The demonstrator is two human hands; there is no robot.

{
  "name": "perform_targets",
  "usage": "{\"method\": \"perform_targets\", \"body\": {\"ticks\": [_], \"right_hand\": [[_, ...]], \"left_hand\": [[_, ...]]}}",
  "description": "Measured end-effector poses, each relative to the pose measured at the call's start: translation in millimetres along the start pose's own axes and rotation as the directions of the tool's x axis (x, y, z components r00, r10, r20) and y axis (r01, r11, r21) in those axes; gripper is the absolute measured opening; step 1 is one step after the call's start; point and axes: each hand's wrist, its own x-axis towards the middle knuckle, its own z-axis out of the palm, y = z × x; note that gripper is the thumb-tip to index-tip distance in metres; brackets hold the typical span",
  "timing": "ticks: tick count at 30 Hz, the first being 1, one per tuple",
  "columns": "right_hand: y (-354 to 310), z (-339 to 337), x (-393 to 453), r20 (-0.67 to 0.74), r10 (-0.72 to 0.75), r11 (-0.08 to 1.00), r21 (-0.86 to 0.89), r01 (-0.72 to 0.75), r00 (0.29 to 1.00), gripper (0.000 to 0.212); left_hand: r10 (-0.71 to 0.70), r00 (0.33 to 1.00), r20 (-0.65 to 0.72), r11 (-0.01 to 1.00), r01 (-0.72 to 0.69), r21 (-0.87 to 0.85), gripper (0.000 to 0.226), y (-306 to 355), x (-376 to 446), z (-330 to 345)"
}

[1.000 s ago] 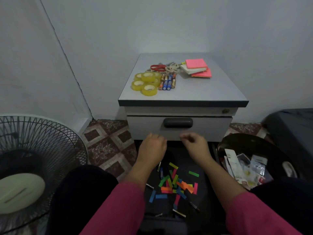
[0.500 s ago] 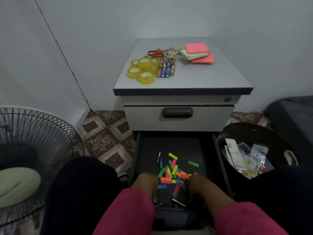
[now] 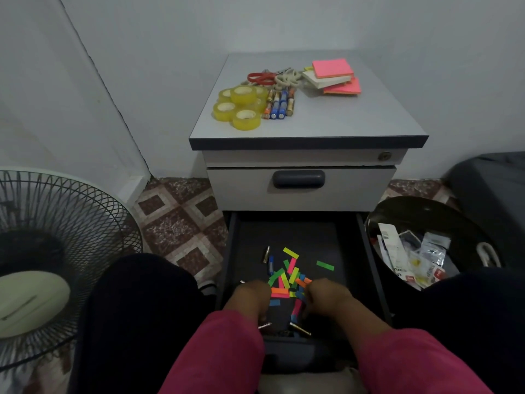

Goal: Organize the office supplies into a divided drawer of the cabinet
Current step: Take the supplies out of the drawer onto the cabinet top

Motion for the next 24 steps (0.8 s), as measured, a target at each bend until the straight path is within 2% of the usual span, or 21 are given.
{"method": "perform_targets", "body": {"ticks": [2, 9, 14, 19, 22, 24], "right_hand": [[-5.8, 4.2, -0.9, 0.065, -0.062, 0.997, -0.046, 0.065, 0.996, 0.037], [-12.0, 12.5, 1.6, 0.083, -0.129, 0.982, -0.127, 0.139, 0.988, 0.036], [-7.0, 17.7, 9.2, 0.080, -0.205, 0.979, 0.023, 0.204, 0.975, 0.032], [-11.4, 23.7, 12.1, 0.060, -0.281, 0.957, -0.053, 0.284, 0.958, 0.027], [-13.8, 24.2, 13.2, 0.033, -0.304, 0.949, -0.084, 0.305, 0.952, 0.027], [-13.7, 25.2, 14.4, 0.023, -0.308, 0.948, -0.079, 0.309, 0.951, 0.026]], "left_hand": [[-0.003, 0.997, 0.073, 0.997, 0.008, -0.071, 0.046, -1.5, 1.7, 3.6], [0.055, 0.995, 0.082, 0.997, -0.058, 0.046, 0.034, 1.2, 9.8, 16.9], [0.054, 0.999, -0.004, 0.999, -0.054, 0.010, 0.039, -0.3, 10.0, 11.8], [0.021, 0.996, -0.086, 0.996, -0.029, -0.086, 0.039, -0.4, 13.1, 6.5], [-0.031, 0.995, -0.097, 0.970, 0.007, -0.243, 0.031, -3.4, 20.8, 5.9], [-0.099, 0.975, -0.200, 0.950, 0.033, -0.311, 0.027, -8.4, 25.6, 3.0]]}}
